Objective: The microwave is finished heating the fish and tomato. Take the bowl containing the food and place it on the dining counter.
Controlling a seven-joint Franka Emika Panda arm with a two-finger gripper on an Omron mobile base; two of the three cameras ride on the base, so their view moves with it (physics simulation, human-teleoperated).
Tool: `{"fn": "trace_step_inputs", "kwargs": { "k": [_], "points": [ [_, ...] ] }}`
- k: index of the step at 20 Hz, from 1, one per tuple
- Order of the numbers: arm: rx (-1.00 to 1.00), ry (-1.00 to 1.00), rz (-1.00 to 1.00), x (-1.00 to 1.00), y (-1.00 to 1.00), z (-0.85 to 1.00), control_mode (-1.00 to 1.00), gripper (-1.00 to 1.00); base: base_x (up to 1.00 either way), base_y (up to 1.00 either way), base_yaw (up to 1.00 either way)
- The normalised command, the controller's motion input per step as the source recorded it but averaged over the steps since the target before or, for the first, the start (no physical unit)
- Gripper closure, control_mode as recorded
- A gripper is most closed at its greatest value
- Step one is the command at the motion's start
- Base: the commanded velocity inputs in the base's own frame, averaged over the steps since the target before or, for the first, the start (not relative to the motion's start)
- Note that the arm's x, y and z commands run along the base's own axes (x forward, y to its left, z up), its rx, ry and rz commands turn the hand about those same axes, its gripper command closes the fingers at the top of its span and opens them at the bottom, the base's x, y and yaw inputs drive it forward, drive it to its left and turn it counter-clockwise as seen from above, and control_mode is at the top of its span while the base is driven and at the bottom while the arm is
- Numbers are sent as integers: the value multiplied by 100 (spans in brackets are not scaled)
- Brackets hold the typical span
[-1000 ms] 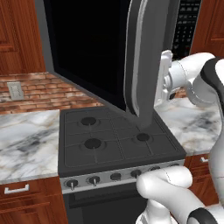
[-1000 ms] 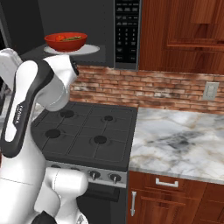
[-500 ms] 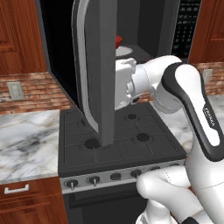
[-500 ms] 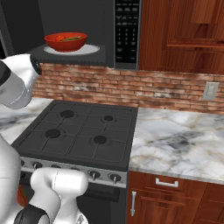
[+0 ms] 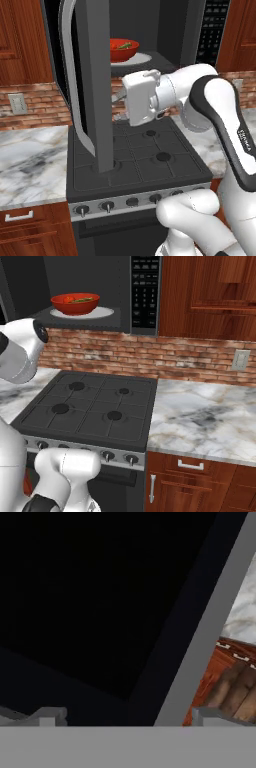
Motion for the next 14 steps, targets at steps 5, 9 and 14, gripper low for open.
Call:
{"fn": "trace_step_inputs", "kwargs": {
  "k": [5,9,14],
  "points": [
    [1,-11,-12,0,-100,32,-100,-100,0,0,0],
    [1,-8,-27,0,-100,46,-100,-100,0,0,0],
    [0,1,-43,19,-100,26,-100,-100,0,0,0]
  ]
}}
